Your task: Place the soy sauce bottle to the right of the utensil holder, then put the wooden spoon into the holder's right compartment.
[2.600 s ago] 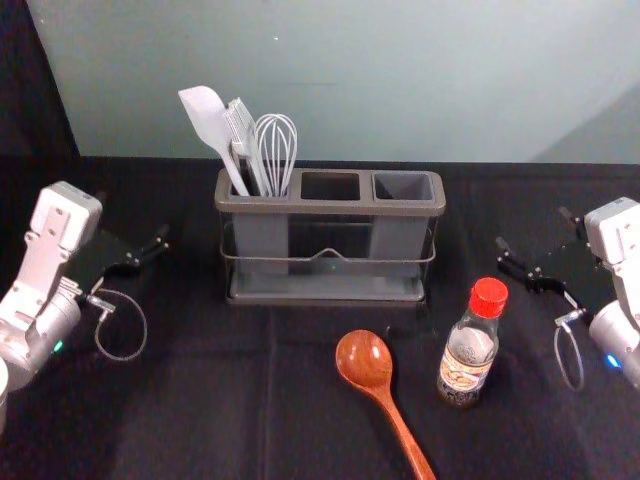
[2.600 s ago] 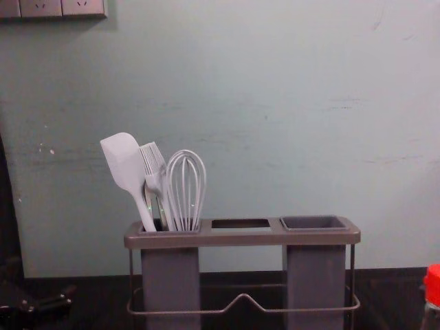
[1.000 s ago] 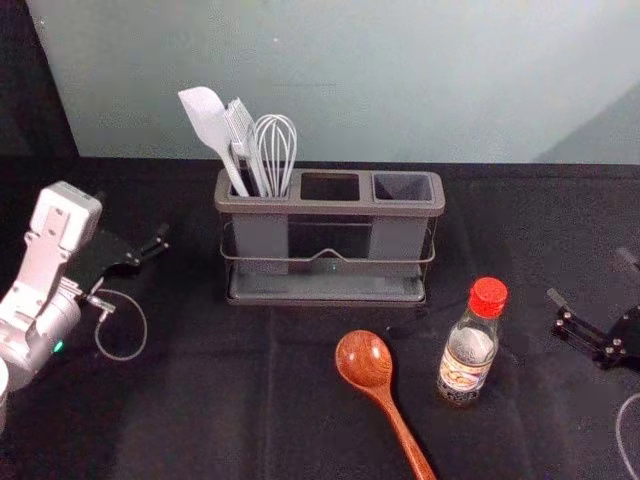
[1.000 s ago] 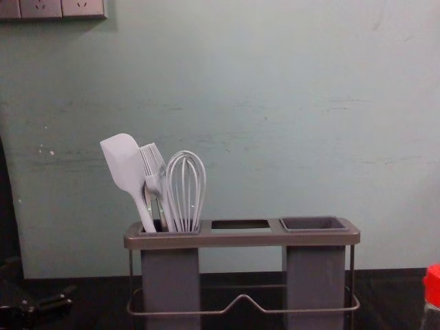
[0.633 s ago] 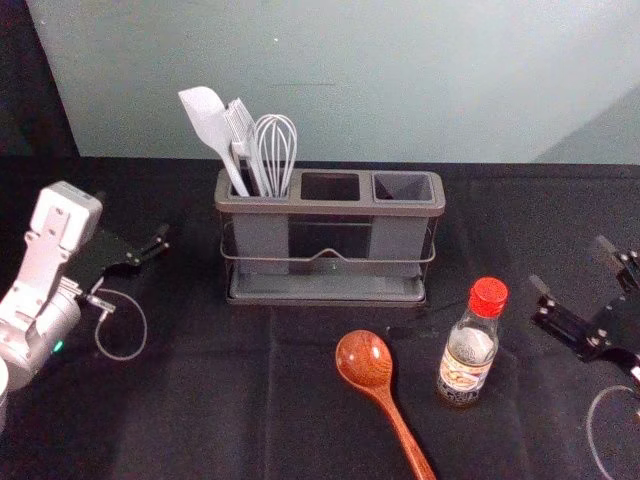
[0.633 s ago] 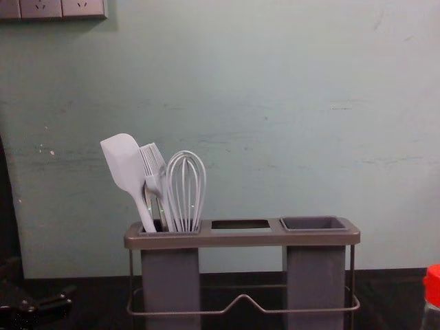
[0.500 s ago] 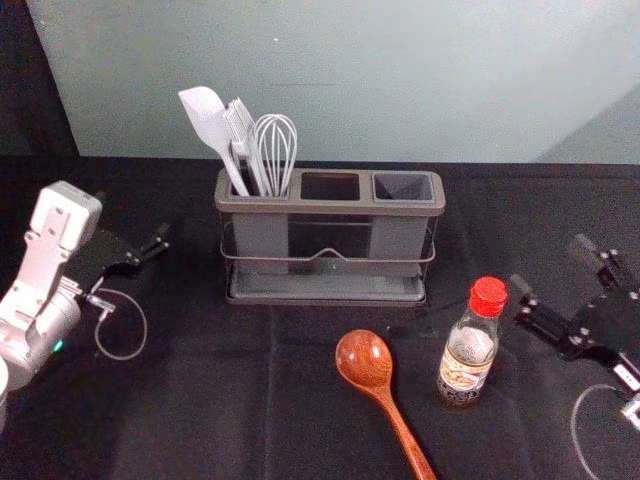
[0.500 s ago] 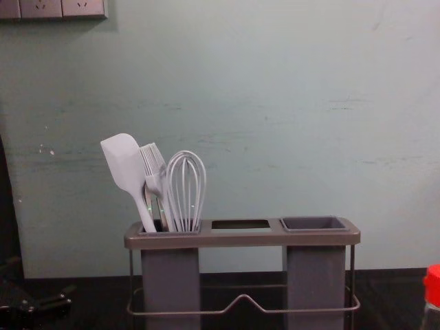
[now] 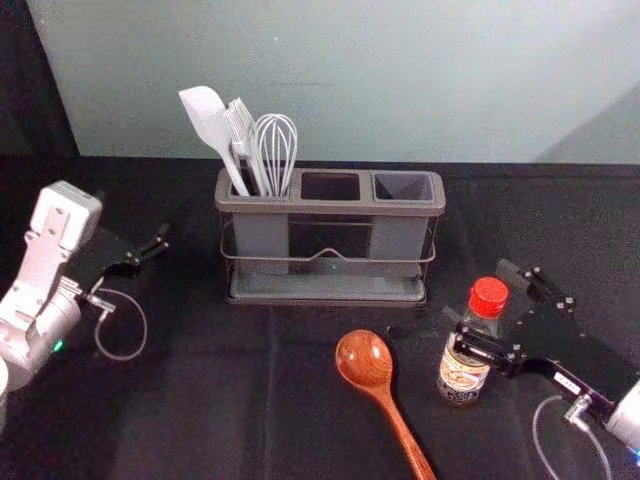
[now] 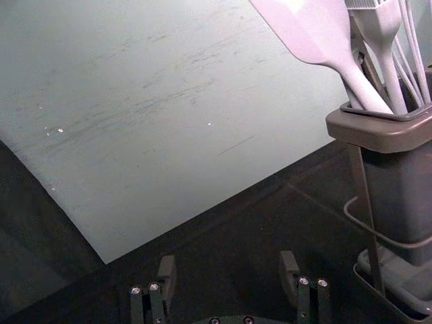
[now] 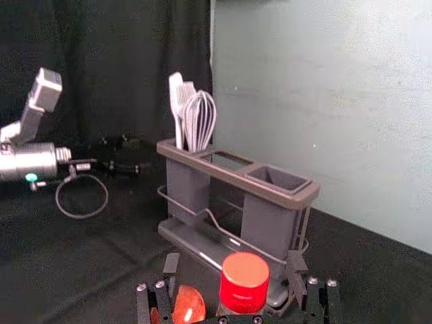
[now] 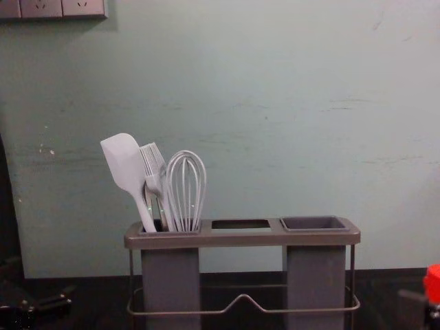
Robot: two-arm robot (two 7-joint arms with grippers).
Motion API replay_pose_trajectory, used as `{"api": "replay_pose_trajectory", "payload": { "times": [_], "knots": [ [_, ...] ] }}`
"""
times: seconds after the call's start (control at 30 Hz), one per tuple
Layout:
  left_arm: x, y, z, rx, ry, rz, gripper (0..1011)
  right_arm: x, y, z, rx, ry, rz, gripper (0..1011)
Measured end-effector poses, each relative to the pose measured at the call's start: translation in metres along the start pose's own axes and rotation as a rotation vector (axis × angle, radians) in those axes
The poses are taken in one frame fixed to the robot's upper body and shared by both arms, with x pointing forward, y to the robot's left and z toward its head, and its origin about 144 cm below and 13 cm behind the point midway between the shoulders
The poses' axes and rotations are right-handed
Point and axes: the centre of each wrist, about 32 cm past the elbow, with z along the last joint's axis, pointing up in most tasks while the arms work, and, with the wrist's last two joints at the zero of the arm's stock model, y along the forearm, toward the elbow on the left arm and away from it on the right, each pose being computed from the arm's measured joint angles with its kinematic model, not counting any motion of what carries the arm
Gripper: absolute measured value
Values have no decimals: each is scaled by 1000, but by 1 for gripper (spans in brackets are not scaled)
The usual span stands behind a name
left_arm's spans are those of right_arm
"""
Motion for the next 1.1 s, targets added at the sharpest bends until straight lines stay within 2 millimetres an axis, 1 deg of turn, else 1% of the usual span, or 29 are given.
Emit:
{"api": "replay_pose_trajectory", "payload": {
  "times": [0.17, 0.57, 1.1],
  "knots": [
    [0, 0, 0, 0, 0, 0, 1005, 2, 4, -4, -21, -1, -5, 1002],
    [0, 0, 0, 0, 0, 0, 1005, 3, 10, -10, -3, 33, -11, 1002],
    [0, 0, 0, 0, 0, 0, 1005, 3, 9, -16, 24, 70, -18, 1002]
  ]
}}
